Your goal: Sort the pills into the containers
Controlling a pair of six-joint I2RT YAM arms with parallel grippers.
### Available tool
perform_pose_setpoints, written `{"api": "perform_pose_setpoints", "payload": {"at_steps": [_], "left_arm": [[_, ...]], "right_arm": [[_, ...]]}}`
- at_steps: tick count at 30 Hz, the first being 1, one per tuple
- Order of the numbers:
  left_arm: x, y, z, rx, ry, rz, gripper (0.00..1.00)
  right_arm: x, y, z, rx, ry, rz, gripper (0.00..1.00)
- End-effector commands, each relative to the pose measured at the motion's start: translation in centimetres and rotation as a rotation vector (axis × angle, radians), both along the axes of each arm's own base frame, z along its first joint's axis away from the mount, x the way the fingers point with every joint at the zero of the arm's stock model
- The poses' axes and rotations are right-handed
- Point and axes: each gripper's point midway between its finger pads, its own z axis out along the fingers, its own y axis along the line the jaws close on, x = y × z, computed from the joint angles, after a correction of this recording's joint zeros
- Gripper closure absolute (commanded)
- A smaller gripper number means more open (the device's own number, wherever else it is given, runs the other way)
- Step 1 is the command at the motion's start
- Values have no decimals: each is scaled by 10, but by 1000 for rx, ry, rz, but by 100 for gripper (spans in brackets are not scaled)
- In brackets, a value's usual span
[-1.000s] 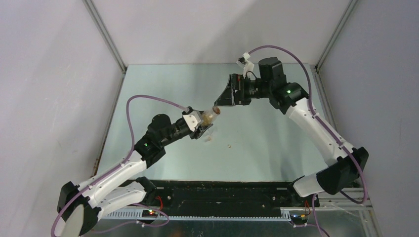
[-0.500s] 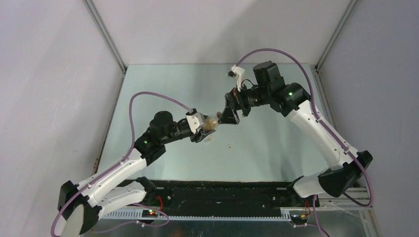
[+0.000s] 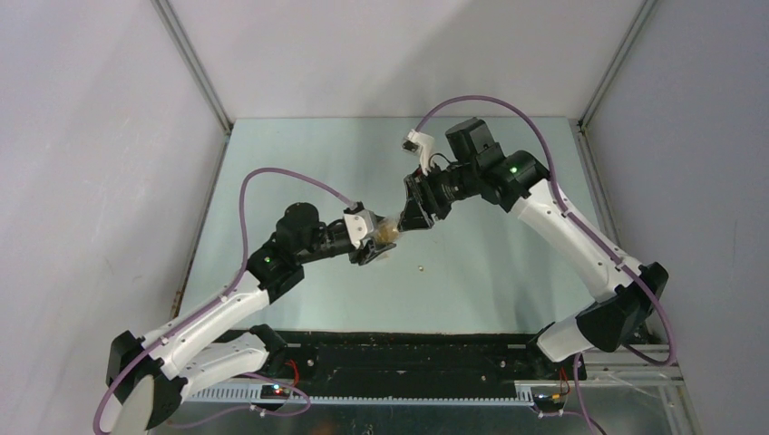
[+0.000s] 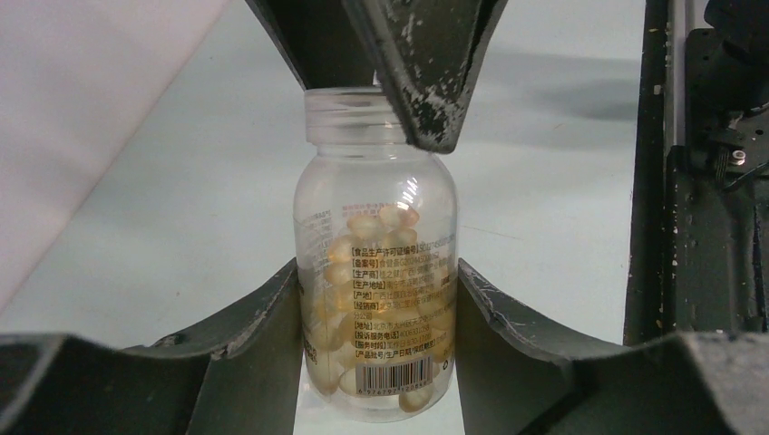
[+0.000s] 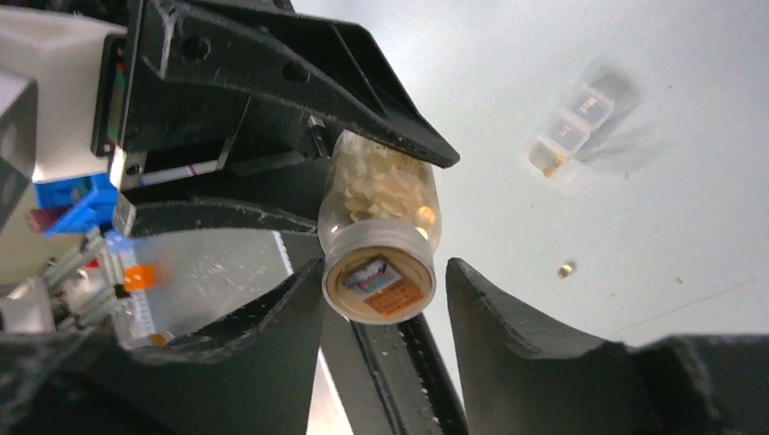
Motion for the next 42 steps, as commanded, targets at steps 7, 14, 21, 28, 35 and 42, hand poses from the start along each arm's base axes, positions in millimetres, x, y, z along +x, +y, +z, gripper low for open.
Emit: {"api": "perform_pose_setpoints", "payload": {"at_steps": [7, 14, 21, 28, 35, 42], "left_arm": [[11, -4, 32, -51, -96, 26, 100], [27, 8, 39, -60, -162, 132, 100], [31, 12, 31, -41, -147, 164, 100], [34, 8, 36, -61, -133, 167, 100], [23, 1, 40, -75, -123, 95, 100], [7, -5, 35, -40, -105, -2, 100]], "right_arm": [[9, 26, 6, 99, 209, -181, 64], [17, 43, 7, 132, 511, -533, 71], [30, 41, 38, 240, 412, -549, 1], [35, -9, 40, 248, 217, -473, 1], [15, -26, 27, 163, -47, -181, 7], [-3, -18, 30, 174, -91, -9, 16]]}}
